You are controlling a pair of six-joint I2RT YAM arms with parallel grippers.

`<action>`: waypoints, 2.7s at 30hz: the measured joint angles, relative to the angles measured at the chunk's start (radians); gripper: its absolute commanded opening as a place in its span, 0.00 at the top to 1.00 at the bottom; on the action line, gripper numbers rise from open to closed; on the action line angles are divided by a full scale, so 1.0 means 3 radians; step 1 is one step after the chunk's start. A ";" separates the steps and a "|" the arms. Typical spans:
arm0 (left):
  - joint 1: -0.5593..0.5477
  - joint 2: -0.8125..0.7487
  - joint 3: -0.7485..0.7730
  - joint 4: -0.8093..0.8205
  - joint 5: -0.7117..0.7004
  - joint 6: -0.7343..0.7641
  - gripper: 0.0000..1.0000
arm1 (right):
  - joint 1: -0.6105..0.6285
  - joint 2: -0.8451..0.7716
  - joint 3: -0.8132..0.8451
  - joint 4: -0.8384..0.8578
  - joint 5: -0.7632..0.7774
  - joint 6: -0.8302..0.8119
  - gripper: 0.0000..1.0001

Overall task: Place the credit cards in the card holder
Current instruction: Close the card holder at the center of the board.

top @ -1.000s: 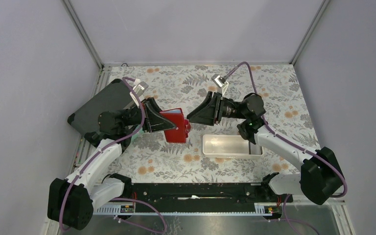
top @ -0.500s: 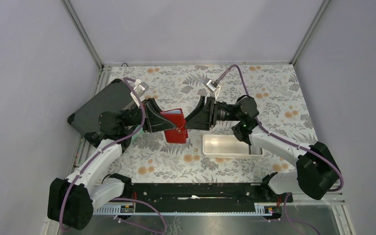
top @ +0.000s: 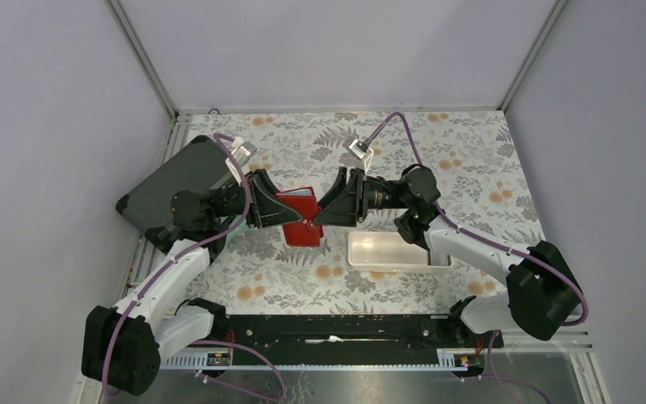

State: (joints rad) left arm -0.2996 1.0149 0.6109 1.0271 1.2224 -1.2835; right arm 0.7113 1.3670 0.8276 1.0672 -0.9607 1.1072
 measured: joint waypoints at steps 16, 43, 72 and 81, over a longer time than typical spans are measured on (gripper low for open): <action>0.0000 -0.0011 0.0000 -0.0200 -0.0025 0.0126 1.00 | 0.0066 0.0014 0.0037 -0.0245 0.0018 -0.0198 0.65; 0.0170 -0.0566 0.0165 -0.2074 -0.0468 0.1446 0.91 | 0.0085 0.0108 0.0036 -0.0460 0.0230 -0.0206 1.00; 0.0207 -0.0561 0.0127 -0.1867 -0.0554 0.1275 1.00 | 0.0100 0.0109 0.0005 -0.0318 0.0479 -0.0217 0.58; 0.0211 -0.0559 0.0127 -0.1872 -0.0608 0.1287 1.00 | 0.0121 0.0111 -0.0010 -0.0298 0.0618 -0.0235 0.60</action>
State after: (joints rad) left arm -0.2363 0.8471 0.6491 0.4656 1.0401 -0.8974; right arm 0.7475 1.4002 0.8246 0.9779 -0.7753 1.0367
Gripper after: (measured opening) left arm 0.207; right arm 0.410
